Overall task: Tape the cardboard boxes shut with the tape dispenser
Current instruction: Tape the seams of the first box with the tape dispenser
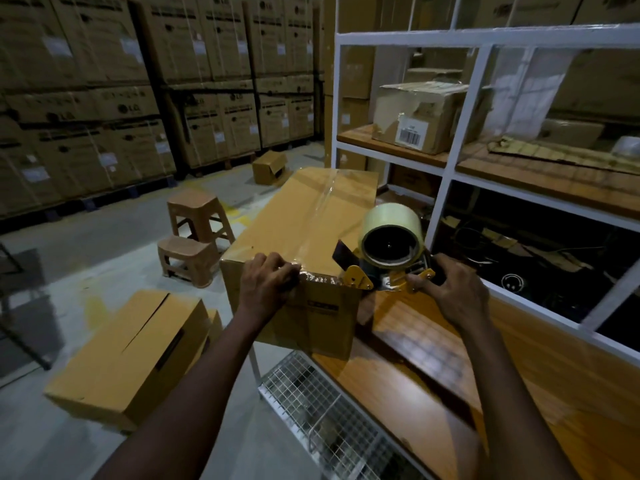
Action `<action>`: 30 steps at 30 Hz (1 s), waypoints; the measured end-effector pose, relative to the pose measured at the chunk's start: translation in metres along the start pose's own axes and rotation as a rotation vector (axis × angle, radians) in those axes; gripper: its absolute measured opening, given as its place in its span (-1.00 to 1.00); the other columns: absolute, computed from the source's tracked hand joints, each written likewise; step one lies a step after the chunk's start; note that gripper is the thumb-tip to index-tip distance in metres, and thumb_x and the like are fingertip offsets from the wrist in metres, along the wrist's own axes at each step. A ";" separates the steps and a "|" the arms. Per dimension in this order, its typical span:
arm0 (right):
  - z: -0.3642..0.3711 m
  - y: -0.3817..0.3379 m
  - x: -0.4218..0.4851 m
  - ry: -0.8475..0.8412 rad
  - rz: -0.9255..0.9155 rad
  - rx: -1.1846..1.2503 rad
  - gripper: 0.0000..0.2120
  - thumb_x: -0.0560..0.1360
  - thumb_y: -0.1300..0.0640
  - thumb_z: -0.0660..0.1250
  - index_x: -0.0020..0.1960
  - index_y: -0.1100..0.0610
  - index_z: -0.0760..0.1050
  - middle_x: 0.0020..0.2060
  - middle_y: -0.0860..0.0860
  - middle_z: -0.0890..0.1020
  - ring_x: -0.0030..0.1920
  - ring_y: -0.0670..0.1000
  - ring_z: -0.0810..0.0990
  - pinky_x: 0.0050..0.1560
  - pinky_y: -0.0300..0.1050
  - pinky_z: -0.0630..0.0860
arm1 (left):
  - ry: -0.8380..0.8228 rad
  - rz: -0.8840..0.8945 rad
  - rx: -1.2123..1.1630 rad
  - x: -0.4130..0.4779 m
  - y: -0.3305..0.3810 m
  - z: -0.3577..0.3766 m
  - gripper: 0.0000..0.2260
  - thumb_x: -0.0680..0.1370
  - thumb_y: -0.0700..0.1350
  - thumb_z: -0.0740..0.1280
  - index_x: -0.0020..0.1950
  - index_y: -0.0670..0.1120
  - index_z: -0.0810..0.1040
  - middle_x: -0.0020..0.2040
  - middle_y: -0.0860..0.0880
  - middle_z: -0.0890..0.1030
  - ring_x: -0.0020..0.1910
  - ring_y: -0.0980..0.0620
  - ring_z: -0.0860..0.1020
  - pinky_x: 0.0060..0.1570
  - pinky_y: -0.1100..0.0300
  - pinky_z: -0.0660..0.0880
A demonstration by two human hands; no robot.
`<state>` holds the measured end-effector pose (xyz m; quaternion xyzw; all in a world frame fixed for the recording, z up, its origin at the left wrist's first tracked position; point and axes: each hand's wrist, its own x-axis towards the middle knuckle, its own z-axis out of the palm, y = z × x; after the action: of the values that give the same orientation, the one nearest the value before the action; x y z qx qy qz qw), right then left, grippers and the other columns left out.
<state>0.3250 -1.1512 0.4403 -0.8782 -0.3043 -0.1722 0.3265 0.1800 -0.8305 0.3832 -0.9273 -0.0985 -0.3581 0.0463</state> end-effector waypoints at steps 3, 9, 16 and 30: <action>-0.006 0.012 -0.003 -0.026 -0.012 0.041 -0.55 0.30 -0.48 0.21 -0.08 -0.13 0.42 -0.20 -0.09 0.54 -0.13 0.09 0.56 -0.29 -0.07 0.36 | -0.031 -0.067 -0.011 -0.004 0.006 -0.001 -0.68 0.36 0.00 0.49 0.09 -0.03 0.63 -0.06 -0.10 0.52 -0.12 -0.13 0.46 -0.18 0.04 0.38; -0.002 0.017 0.003 -0.062 -0.038 0.021 -0.45 0.35 -0.40 0.23 0.11 -0.02 0.52 -0.07 0.00 0.62 -0.05 0.12 0.58 -0.25 -0.11 0.27 | -0.087 0.047 -0.016 0.012 0.051 -0.002 -0.53 0.30 0.12 0.58 0.13 0.00 0.59 0.02 -0.11 0.55 -0.06 -0.13 0.49 -0.14 0.06 0.38; 0.002 0.020 -0.005 -0.051 0.031 0.115 -0.36 0.29 -0.49 0.13 0.08 -0.03 0.49 -0.19 -0.11 0.53 -0.13 0.08 0.56 -0.29 -0.09 0.30 | -0.071 -0.005 -0.028 0.011 0.065 0.008 -0.61 0.33 -0.02 0.60 0.12 -0.03 0.65 -0.05 -0.12 0.57 -0.15 -0.11 0.50 -0.22 0.09 0.41; -0.023 0.102 -0.053 -0.020 0.149 0.121 -0.36 0.31 -0.45 0.17 0.15 -0.02 0.49 -0.08 -0.01 0.61 -0.09 0.08 0.55 -0.16 0.03 0.48 | 0.005 -0.032 -0.027 0.010 0.068 0.014 -0.62 0.34 -0.06 0.59 0.12 -0.04 0.66 -0.08 -0.11 0.56 -0.15 -0.09 0.47 -0.19 0.10 0.37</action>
<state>0.3486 -1.2502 0.3824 -0.8787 -0.2514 -0.1199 0.3878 0.2111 -0.8928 0.3785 -0.9252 -0.1084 -0.3625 0.0280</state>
